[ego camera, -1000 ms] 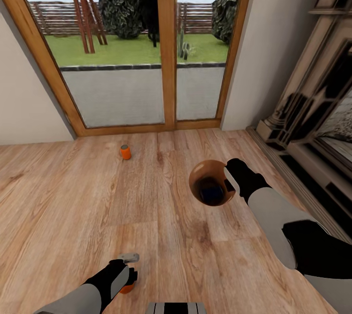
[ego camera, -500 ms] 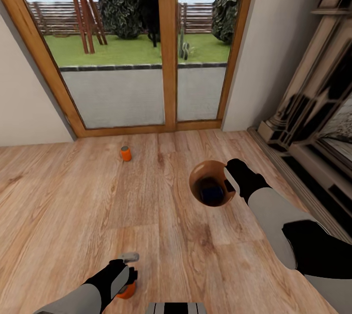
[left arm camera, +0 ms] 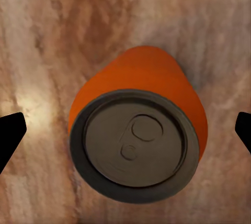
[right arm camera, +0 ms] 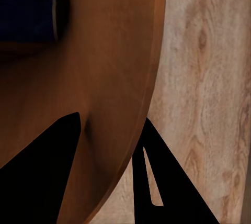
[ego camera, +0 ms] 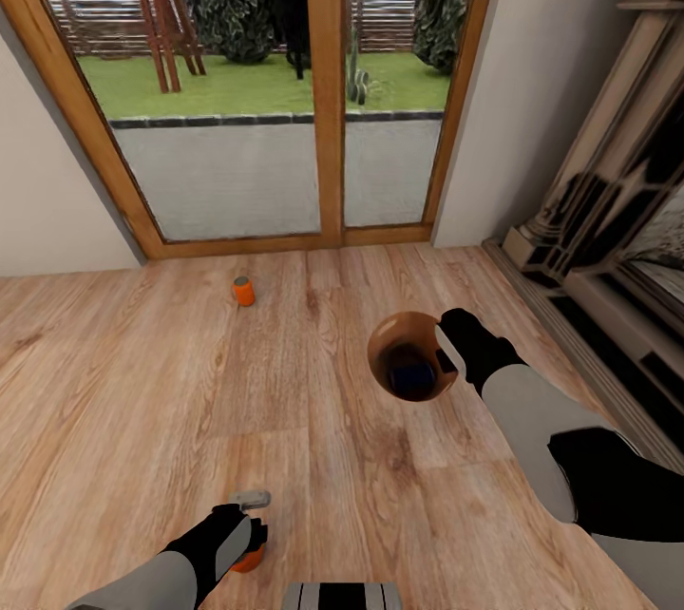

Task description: Put the three can of soda from the living room inside the tash can in the kitchen.

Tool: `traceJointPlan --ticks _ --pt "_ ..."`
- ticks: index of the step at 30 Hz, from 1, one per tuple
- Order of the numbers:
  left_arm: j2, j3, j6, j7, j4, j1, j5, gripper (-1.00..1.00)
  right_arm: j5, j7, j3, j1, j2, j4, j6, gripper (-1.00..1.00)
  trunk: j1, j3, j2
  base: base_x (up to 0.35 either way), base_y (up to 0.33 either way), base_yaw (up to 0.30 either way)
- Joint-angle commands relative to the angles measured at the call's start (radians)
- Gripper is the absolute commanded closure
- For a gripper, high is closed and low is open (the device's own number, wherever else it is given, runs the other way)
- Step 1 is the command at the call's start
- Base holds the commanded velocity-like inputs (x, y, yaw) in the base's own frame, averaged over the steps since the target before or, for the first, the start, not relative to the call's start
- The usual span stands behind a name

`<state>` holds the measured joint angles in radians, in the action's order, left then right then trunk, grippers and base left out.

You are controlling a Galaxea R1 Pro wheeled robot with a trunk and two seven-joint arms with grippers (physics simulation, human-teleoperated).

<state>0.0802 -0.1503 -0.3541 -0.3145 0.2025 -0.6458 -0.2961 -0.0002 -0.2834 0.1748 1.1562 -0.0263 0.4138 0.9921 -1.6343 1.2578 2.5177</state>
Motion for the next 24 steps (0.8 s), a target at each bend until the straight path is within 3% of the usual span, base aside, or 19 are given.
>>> traceJointPlan --ticks 1,14,15,24 --pt "0.000 0.000 0.000 0.000 0.000 0.000 0.000 -1.00 0.005 0.000 0.000 0.000 0.000 0.000 0.000 1.00 0.000 0.000 0.000 0.000 0.000 0.000" --pt "0.000 0.000 0.001 0.001 0.000 0.000 0.000 -1.00 0.005 0.000 0.000 0.000 0.000 -0.001 0.000 1.00 0.000 0.000 0.000 0.000 0.000 0.000" --pt "0.000 0.000 0.001 0.001 0.000 0.000 0.000 1.00 0.005 0.000 0.000 0.000 -0.001 -0.001 0.000 1.00 0.000 0.000 0.000 0.000 0.000 0.000" --pt "0.000 0.000 0.000 0.000 0.000 0.000 0.000 1.00 0.005 0.000 0.000 -0.001 -0.004 -0.001 -0.001 1.00 0.000 0.000 0.000 0.000 0.000 0.000"
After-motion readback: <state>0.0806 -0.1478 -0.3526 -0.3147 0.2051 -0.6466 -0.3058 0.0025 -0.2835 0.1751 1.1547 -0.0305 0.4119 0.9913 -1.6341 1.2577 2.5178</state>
